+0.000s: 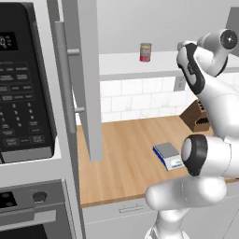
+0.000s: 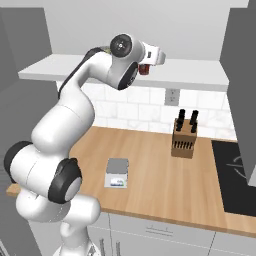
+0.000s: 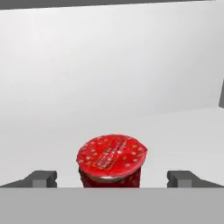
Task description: Pick the yogurt and place it on the digital scale for weighing, and close the cabinet.
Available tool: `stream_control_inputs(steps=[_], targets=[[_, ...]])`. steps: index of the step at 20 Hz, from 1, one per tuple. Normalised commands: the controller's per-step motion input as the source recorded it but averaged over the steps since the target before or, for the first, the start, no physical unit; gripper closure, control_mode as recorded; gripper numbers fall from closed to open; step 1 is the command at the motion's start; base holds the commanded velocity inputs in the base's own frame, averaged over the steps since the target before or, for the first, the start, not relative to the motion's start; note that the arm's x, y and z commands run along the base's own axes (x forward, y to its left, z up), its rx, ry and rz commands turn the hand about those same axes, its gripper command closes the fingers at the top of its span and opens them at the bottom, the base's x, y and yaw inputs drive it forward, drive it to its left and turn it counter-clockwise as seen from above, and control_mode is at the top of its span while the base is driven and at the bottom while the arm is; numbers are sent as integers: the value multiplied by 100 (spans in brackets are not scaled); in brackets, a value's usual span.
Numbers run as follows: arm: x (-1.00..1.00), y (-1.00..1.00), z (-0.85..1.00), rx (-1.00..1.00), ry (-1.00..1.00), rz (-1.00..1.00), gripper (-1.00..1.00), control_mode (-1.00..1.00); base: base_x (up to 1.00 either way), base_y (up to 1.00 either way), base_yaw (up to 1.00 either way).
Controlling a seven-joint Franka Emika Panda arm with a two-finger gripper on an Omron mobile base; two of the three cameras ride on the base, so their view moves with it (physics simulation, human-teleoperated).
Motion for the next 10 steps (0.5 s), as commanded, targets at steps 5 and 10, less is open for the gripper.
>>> stream_control_inputs(steps=[5, 10], targets=[[26, 0, -5, 0, 1, 0, -100, -100, 0, 0, 0], [26, -2, -15, 0, 2, 0, 100, -100, 0, 0, 0]])
